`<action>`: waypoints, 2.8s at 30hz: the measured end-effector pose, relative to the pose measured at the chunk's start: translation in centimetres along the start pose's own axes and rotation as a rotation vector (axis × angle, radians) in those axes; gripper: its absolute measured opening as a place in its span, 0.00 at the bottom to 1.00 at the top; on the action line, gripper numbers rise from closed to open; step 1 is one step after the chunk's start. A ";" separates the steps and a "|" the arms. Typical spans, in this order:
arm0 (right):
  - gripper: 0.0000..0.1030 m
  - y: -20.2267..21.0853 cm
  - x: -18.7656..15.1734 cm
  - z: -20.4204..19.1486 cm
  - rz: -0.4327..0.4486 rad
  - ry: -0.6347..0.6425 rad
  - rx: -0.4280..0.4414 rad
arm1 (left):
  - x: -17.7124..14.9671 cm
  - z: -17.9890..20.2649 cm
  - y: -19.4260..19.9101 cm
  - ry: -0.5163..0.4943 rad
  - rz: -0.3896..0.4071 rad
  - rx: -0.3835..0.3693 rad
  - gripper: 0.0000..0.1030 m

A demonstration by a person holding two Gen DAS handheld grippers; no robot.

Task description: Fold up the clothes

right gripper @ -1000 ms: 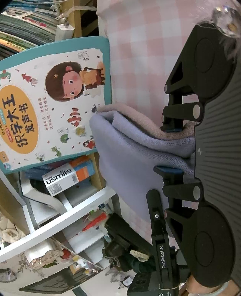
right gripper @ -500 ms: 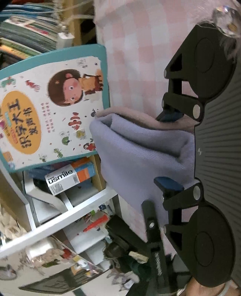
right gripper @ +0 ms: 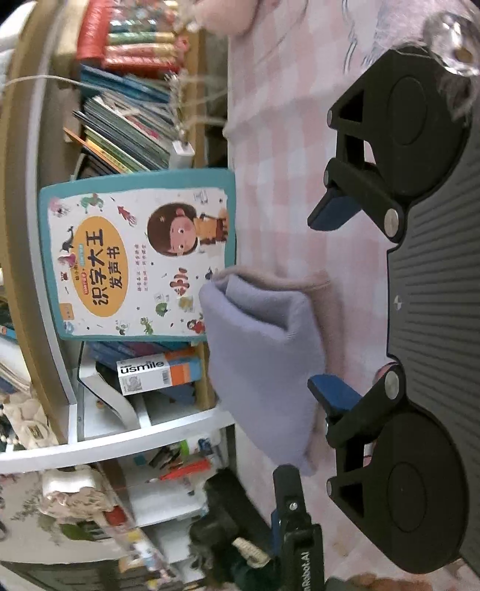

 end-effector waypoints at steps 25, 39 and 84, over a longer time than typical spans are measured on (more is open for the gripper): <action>0.99 3.2 -3.1 -1.9 0.087 0.086 -0.120 | -3.3 1.0 2.4 -0.041 0.062 0.134 0.94; 1.00 2.6 -3.5 -3.7 0.060 0.201 -0.152 | -4.0 1.0 2.6 -0.035 0.073 0.137 0.99; 1.00 3.6 -3.2 -2.7 0.118 0.132 -0.168 | -4.0 1.2 2.3 -0.048 0.057 0.144 1.00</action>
Point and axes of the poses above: each gripper's, at about its wrist camera, not at the fingertips, and y roughly against the way its jaws point, z to its right, x to its top, the point moved 4 cm from there along -y, roughly the way its jaws point, and after that the axes turned 2 degrees about -y, right-handed, at the moved point
